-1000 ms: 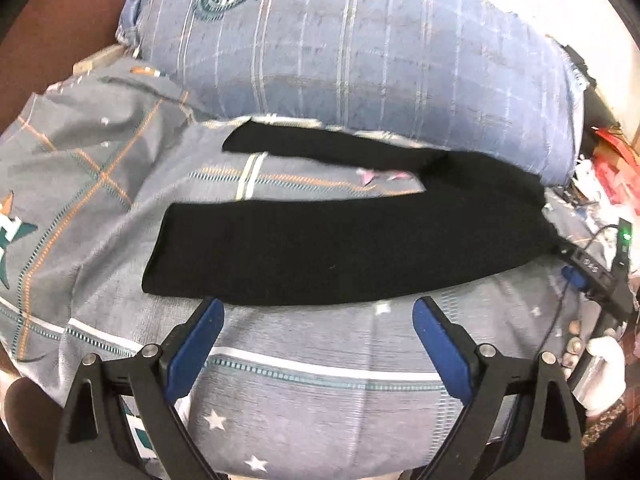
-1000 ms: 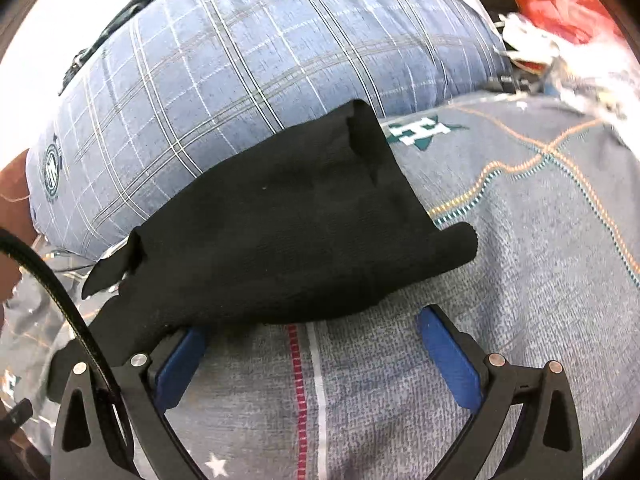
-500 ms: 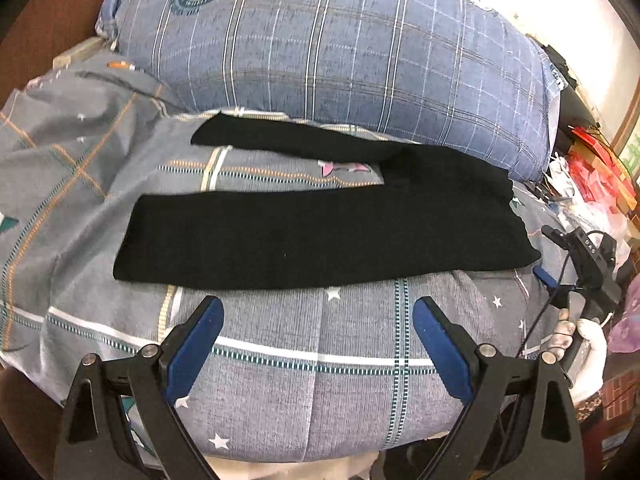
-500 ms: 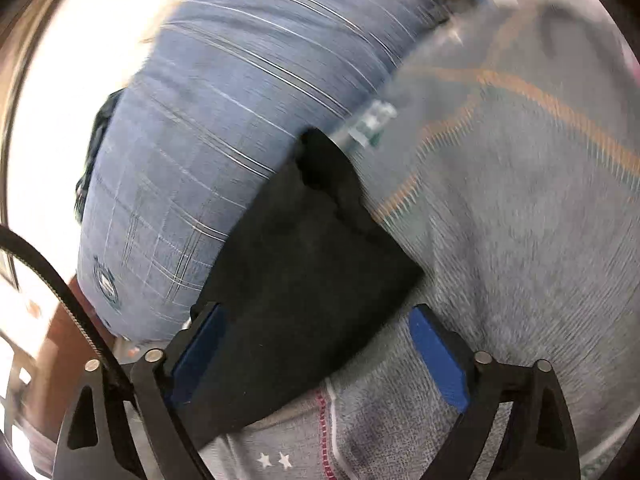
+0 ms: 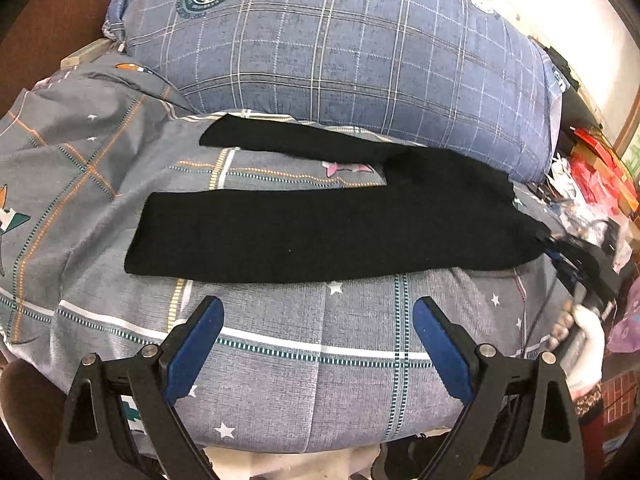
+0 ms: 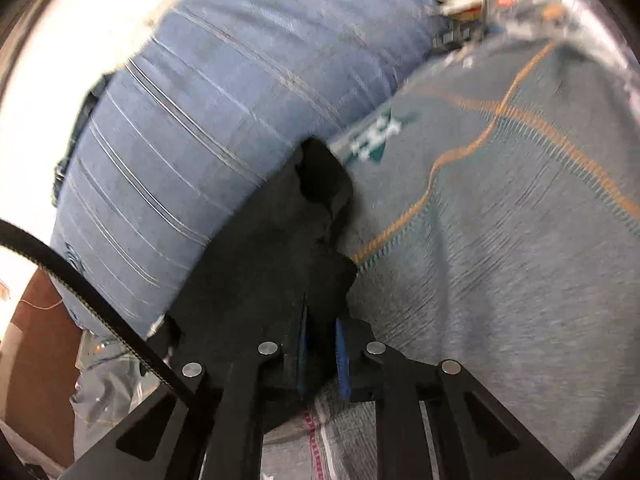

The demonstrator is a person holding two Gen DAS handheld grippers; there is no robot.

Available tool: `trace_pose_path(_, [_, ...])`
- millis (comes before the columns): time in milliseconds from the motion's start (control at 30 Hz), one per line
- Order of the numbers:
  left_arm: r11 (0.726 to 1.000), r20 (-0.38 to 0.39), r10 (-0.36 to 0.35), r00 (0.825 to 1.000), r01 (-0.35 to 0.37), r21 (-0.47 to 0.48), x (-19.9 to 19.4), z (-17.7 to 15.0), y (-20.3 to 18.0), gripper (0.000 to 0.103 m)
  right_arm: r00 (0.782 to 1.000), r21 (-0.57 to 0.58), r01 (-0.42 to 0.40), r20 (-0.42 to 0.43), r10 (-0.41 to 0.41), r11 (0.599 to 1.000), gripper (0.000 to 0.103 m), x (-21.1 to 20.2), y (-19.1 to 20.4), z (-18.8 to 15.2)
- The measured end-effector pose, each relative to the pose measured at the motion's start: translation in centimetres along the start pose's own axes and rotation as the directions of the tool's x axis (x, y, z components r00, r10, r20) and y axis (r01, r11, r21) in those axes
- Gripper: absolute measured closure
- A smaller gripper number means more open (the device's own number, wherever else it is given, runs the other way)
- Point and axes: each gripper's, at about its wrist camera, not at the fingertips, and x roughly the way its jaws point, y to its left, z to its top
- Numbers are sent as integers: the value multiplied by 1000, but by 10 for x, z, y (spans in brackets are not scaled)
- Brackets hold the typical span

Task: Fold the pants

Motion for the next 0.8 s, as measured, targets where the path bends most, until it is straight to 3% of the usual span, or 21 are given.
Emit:
trace_pose_path(67, [1000,-1,-5,1000,5,-17,-2,0,3,8,999,-23,9,39,-8,1000,96,-20,1,-2])
trace_pose_path(200, [999,-3,-14,1000,14,-30,-4,2,11,8,997,-8,42,60,-41,999,96,-43,-3,-9])
trace_pose_path(300, [999,13,-9,1000,9,-36,-9,2,18,8,988,-24,132,88,-129,991,101,-54,-6,-12])
trace_pose_path(433, [997,27,4,1000,-2,-83,-15,1,38,8,941,-22,319,124,-314,947,99,-65,-12,-15])
trace_pose_path(533, [992,50,36,998,-29,-123,-31,-3,56,8,924,-125,359,185,-334,925,97,-74,19,-22])
trace_pose_path(567, [990,64,53,996,-44,-133,-39,-4,61,8,914,-206,381,233,-333,901,92,-77,47,-29])
trace_pose_path(600, [988,84,74,994,-61,-145,-48,-6,67,8,912,-259,379,266,-312,888,65,-78,69,-34])
trace_pose_path(633, [984,106,92,990,-74,-161,-59,-8,75,8,910,-328,373,314,-273,868,21,-80,100,-45])
trace_pose_path(667, [981,127,105,986,-81,-178,-67,-8,84,8,905,-382,366,357,-230,849,0,-81,126,-56])
trace_pose_path(733, [973,156,126,980,-92,-210,-81,-8,101,8,908,-520,300,412,-73,800,0,-75,192,-84])
trace_pose_path(800, [965,172,147,974,-104,-240,-91,-8,118,8,949,-650,183,314,41,738,0,-52,253,-106])
